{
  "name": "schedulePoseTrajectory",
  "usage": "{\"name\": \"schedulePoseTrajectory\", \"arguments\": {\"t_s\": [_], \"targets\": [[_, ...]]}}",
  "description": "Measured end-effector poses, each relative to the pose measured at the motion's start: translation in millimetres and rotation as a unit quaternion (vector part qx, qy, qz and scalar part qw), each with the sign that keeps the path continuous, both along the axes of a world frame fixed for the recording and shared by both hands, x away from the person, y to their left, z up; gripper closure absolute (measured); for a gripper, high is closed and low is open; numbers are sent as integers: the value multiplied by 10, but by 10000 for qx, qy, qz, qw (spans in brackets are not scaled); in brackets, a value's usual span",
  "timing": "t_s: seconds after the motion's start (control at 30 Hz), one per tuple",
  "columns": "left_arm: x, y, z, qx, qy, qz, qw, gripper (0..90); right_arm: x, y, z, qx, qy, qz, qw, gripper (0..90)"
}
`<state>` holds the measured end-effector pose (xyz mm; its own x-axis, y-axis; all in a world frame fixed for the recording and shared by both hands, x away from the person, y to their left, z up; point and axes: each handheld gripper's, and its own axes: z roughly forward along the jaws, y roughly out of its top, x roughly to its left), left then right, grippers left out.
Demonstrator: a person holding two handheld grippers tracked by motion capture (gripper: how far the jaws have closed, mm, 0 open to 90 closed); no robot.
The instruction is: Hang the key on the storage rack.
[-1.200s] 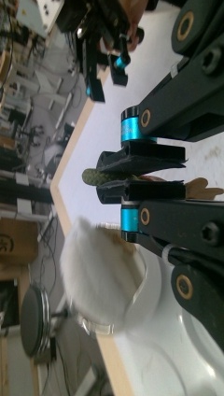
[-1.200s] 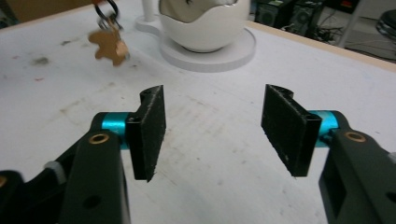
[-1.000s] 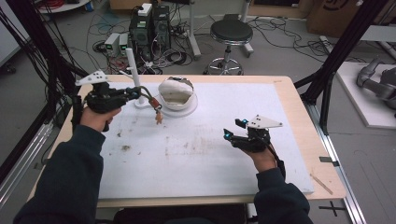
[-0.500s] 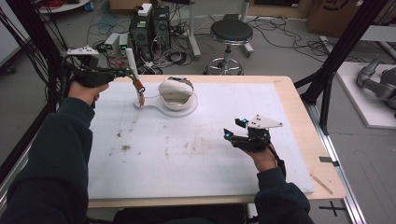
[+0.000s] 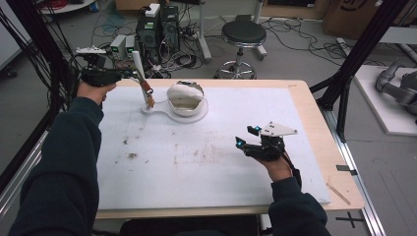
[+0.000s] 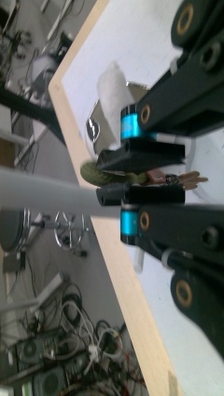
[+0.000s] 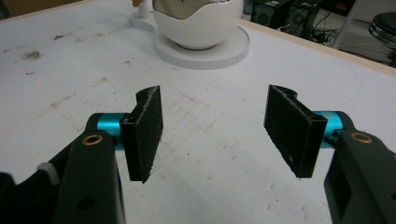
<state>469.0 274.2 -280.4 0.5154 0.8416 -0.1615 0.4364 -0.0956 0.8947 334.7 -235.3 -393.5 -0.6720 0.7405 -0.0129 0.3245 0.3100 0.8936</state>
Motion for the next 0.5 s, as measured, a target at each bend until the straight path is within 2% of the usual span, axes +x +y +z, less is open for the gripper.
{"name": "schedulePoseTrajectory", "arguments": {"t_s": [0.03, 0.07, 0.13, 0.17, 0.2, 0.3, 0.37, 0.4, 0.43, 0.5], "targets": [[-31, 25, -29, -113, -96, 204, 9997, 554, -6, -3, 3, 3, -22, 2, 10000, 381], [-31, 25, -29, -113, -96, 204, 9997, 514, -6, -3, 3, 3, -22, 2, 10000, 381], [-93, 77, -74, -166, -221, 282, 9992, 503, -9, -9, 5, -22, -41, -15, 10000, 380], [-129, 112, -101, -144, -288, 358, 9988, 452, -11, -17, 7, -25, -35, -39, 10000, 377], [-170, 152, -131, -165, -316, 444, 9984, 452, -11, -17, 7, -25, -35, -39, 10000, 377], [-315, 251, -221, -228, -479, 612, 9967, 370, -3, -32, 6, -41, -54, -109, 9999, 372], [-414, 297, -272, -367, -578, 736, 9949, 250, 7, -39, 2, -92, -45, -207, 9997, 361], [-468, 307, -300, -391, -689, 715, 9943, 250, 7, -39, 2, -92, -45, -207, 9997, 361], [-517, 307, -324, -377, -747, 693, 9941, 186, 16, -43, -4, -157, -94, -266, 9995, 345], [-602, 284, -363, -346, -844, 662, 9936, 183, 21, -47, -9, -237, -127, -324, 9991, 313]]}}
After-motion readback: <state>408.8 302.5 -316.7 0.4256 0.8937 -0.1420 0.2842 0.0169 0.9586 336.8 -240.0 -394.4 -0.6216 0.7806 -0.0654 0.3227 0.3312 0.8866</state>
